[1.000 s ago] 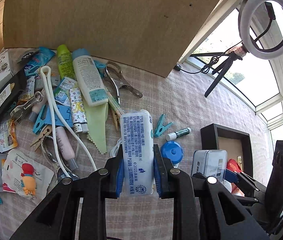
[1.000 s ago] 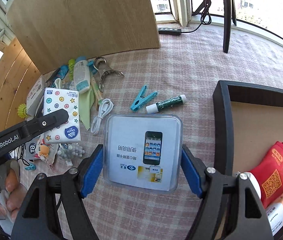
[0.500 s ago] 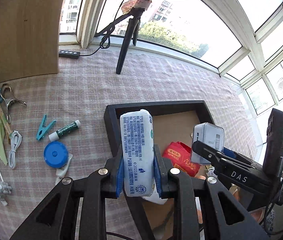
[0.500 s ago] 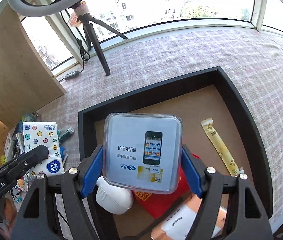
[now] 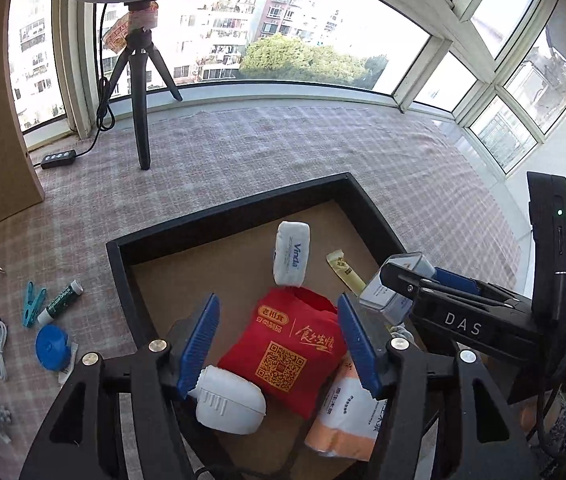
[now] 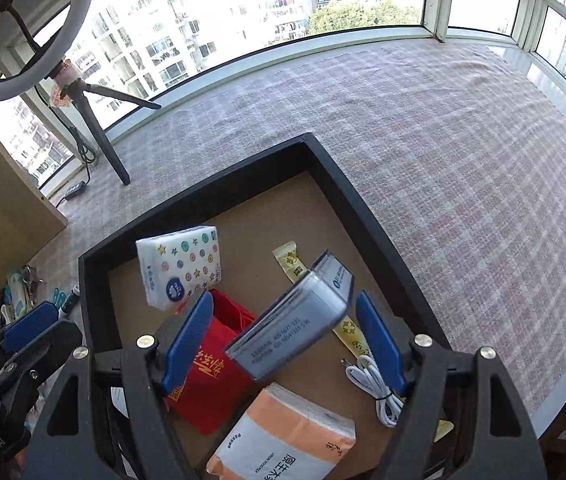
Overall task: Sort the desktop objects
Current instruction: 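Carry the phone box and white tube into the tray and release them, then grasp the green lip balm with the right tool while the left tool grasps the blue tape measure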
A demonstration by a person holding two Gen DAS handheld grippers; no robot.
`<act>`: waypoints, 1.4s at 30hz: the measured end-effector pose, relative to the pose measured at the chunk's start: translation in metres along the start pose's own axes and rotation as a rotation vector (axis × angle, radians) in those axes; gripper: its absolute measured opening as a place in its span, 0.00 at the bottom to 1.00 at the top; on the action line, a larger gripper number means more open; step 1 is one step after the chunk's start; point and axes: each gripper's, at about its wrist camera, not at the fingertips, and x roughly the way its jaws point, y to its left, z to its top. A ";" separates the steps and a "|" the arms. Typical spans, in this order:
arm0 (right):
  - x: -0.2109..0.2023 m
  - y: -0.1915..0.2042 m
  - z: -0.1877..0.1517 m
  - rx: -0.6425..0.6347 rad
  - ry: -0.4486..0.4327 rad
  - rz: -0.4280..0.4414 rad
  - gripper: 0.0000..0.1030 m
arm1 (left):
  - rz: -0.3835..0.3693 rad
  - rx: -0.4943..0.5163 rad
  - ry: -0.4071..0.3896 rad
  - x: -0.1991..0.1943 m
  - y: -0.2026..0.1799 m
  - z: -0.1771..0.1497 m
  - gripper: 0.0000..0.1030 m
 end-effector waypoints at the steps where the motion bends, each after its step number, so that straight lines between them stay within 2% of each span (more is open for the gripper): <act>1: -0.001 0.003 0.001 -0.004 -0.002 0.005 0.71 | 0.002 -0.017 0.002 0.000 0.007 -0.001 0.57; 11: -0.008 0.047 0.001 -0.087 -0.016 0.059 0.71 | 0.057 -0.125 -0.013 -0.016 0.082 -0.017 0.55; 16: -0.009 0.076 -0.002 -0.131 0.004 0.132 0.71 | 0.115 -0.175 -0.009 -0.021 0.130 -0.032 0.55; 19: -0.007 0.103 -0.003 -0.182 0.015 0.167 0.71 | 0.128 -0.231 0.008 -0.018 0.164 -0.044 0.55; 22: -0.001 0.133 -0.005 -0.213 0.048 0.223 0.71 | 0.132 -0.246 0.017 -0.012 0.186 -0.058 0.55; 25: 0.005 0.170 -0.011 -0.257 0.078 0.257 0.70 | 0.134 -0.240 0.017 -0.007 0.197 -0.067 0.55; 29: 0.024 0.217 -0.019 -0.290 0.157 0.282 0.55 | 0.143 -0.205 0.019 0.001 0.199 -0.071 0.55; 35: 0.079 0.255 -0.024 -0.194 0.336 0.302 0.39 | 0.146 -0.149 0.000 0.012 0.196 -0.069 0.56; 38: 0.106 0.262 -0.026 -0.126 0.409 0.299 0.37 | 0.126 -0.160 0.003 0.019 0.202 -0.070 0.56; 42: 0.127 0.271 -0.027 -0.083 0.432 0.270 0.37 | 0.111 -0.176 0.001 0.027 0.208 -0.070 0.56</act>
